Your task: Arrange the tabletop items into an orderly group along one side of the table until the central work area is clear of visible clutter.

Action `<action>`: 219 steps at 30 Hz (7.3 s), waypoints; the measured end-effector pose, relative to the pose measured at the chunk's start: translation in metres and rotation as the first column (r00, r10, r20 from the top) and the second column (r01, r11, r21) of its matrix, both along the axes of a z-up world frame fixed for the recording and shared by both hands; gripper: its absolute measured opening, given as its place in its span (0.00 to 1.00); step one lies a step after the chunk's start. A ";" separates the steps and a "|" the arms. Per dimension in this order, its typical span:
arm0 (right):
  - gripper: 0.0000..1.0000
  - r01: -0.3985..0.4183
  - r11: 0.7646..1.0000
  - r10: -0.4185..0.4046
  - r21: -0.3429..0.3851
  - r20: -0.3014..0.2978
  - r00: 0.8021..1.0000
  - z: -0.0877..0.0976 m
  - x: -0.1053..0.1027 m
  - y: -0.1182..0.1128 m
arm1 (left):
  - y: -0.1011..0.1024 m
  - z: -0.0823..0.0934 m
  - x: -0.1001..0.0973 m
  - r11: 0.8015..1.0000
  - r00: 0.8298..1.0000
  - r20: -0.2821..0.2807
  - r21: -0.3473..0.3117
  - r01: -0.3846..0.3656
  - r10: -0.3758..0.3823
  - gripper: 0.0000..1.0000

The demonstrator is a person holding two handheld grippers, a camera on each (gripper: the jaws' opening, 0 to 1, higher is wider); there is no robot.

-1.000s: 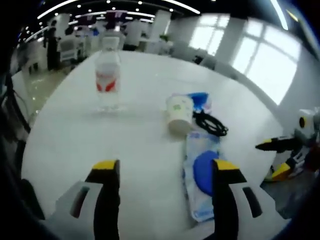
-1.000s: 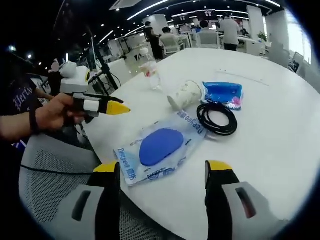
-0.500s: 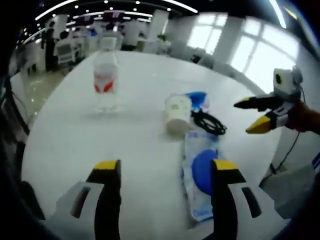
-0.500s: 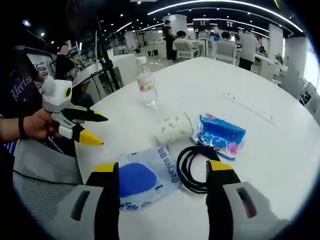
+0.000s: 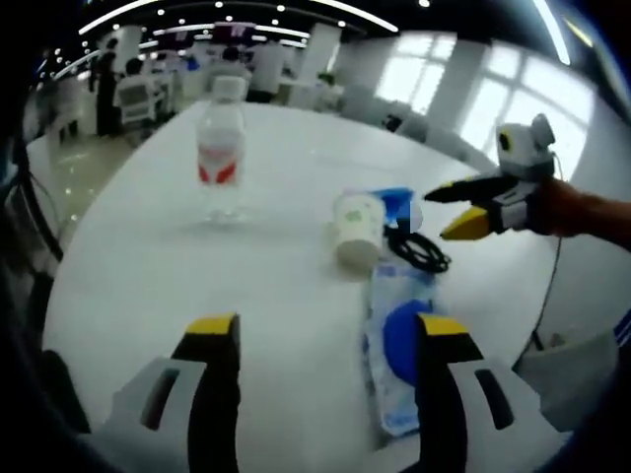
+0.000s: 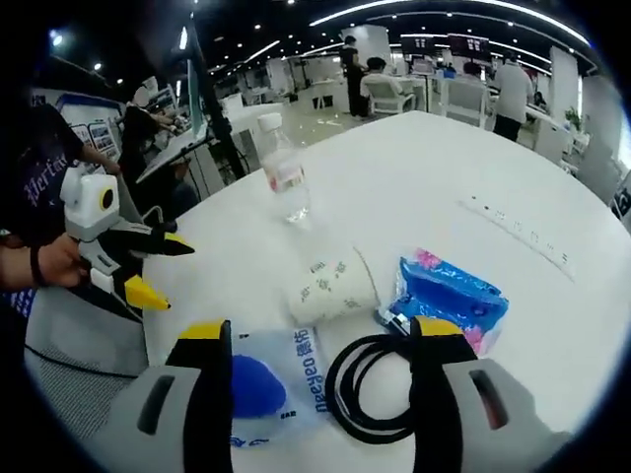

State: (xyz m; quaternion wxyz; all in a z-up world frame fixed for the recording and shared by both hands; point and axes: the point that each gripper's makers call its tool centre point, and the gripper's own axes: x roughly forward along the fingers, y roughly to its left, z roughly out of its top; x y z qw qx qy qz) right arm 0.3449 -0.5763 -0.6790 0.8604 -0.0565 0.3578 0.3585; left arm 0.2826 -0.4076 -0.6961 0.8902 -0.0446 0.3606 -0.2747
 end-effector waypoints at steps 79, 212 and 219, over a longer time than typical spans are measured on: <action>0.01 -0.278 0.948 0.266 -0.153 -0.094 0.959 -0.015 0.096 0.118 | -0.016 0.004 -0.007 0.998 0.998 -0.025 -0.041 0.051 -0.052 0.62; 0.88 0.300 0.954 -0.300 -0.020 -0.007 0.954 0.010 -0.097 -0.052 | -0.035 -0.002 -0.017 0.992 0.993 0.005 -0.033 0.119 -0.119 0.72; 0.87 0.343 0.939 -0.343 -0.004 -0.038 0.939 -0.004 -0.128 -0.058 | -0.037 -0.003 -0.020 0.991 0.991 -0.004 -0.026 0.134 -0.134 0.76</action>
